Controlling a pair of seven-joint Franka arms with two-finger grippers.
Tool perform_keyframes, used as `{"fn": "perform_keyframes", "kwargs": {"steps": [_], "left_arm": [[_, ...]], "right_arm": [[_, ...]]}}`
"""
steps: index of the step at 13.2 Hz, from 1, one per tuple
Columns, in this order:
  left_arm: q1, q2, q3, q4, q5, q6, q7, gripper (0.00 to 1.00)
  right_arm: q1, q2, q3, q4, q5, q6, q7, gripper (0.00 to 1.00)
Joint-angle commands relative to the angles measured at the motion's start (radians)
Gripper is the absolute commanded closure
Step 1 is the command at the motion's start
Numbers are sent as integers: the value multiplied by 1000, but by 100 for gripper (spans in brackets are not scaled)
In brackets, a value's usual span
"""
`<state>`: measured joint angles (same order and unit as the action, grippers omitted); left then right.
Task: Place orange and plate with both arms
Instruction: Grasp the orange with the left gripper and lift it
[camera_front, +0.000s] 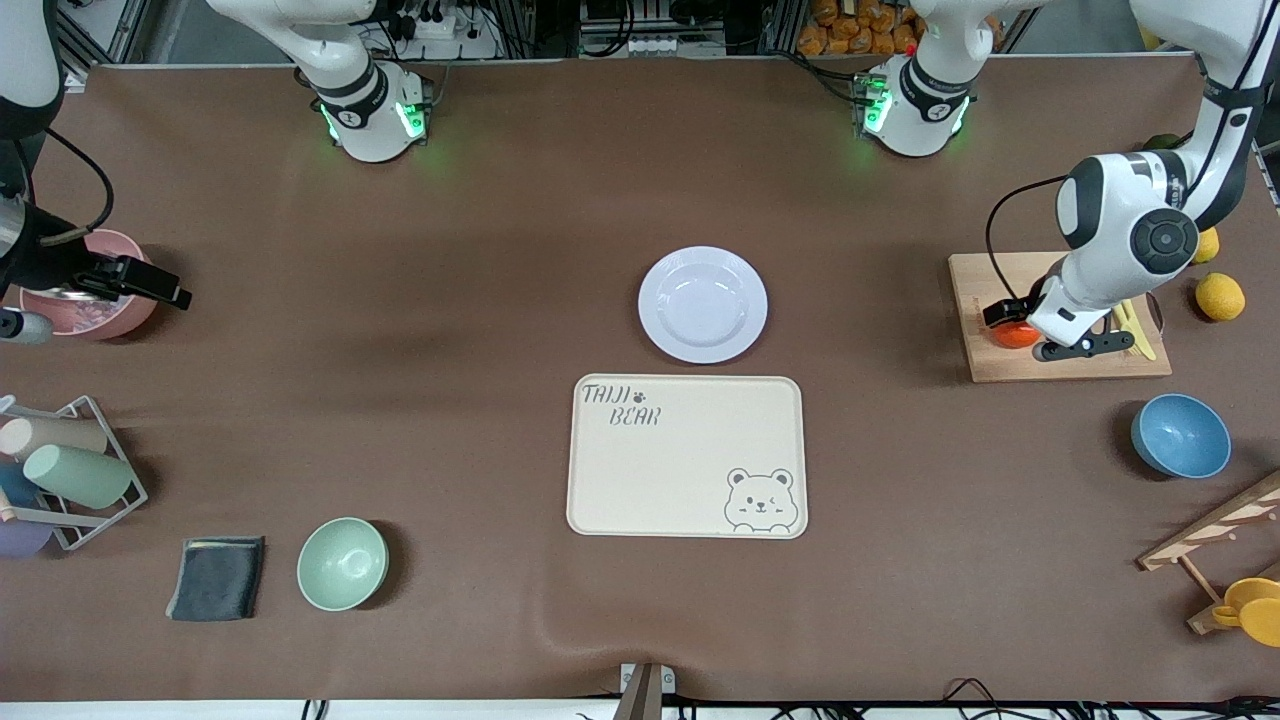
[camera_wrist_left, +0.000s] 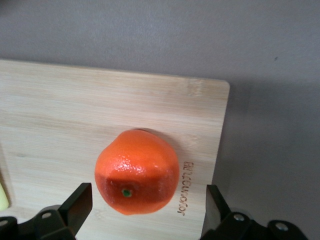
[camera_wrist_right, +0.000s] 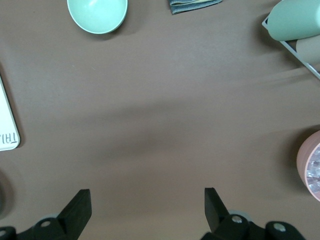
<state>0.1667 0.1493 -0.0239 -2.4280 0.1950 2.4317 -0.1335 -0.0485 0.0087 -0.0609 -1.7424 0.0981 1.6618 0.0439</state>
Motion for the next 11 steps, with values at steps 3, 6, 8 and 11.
{"fn": "perform_keyframes", "kwargs": {"steps": [3, 6, 8, 11], "left_arm": [[36, 30, -10, -6, 109, 32, 5, 0], [42, 50, -10, -8, 118, 50, 5, 0], [40, 65, -10, 1, 119, 53, 6, 0], [36, 95, -13, 12, 124, 69, 6, 43]], "right_arm": [[-5, 27, 6, -6, 46, -7, -1, 0], [-4, 45, 6, -8, 75, -13, -1, 0], [-4, 54, 6, -8, 80, -13, -1, 0], [-7, 60, 6, -29, 130, -8, 1, 0]]}}
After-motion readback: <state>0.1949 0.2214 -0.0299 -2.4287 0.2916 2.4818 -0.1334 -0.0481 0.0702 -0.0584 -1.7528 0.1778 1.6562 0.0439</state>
